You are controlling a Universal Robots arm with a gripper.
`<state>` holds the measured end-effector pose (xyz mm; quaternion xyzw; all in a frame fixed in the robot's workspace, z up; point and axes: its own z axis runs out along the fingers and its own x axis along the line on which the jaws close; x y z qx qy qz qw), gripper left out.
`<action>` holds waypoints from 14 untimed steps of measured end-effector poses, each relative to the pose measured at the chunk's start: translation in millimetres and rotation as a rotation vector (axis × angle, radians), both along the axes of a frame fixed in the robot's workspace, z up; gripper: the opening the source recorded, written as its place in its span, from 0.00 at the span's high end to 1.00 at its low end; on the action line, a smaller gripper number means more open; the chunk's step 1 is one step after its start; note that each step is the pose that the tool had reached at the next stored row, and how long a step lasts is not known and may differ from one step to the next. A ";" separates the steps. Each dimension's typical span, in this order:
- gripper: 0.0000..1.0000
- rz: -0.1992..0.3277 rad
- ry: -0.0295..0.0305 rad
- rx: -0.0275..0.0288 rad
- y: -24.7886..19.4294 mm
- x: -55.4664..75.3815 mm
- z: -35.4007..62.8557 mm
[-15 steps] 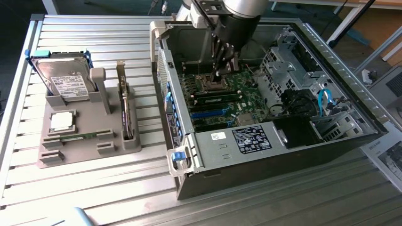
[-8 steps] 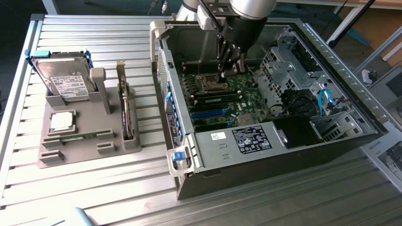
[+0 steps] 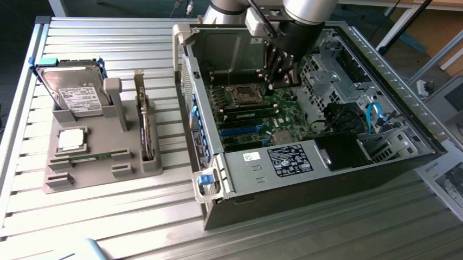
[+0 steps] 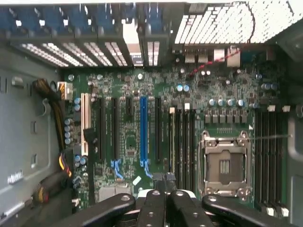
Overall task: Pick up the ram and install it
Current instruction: 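Press down the ram until it locks into place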
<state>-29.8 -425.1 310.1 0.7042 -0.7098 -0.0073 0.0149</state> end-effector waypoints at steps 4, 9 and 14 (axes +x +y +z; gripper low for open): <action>0.89 0.002 0.0004 0.0001 0.0 12.0 -0.1; 0.89 0.003 0.0004 0.0002 2.5 13.3 -0.4; 0.89 0.003 0.0004 0.0000 12.1 17.0 -0.9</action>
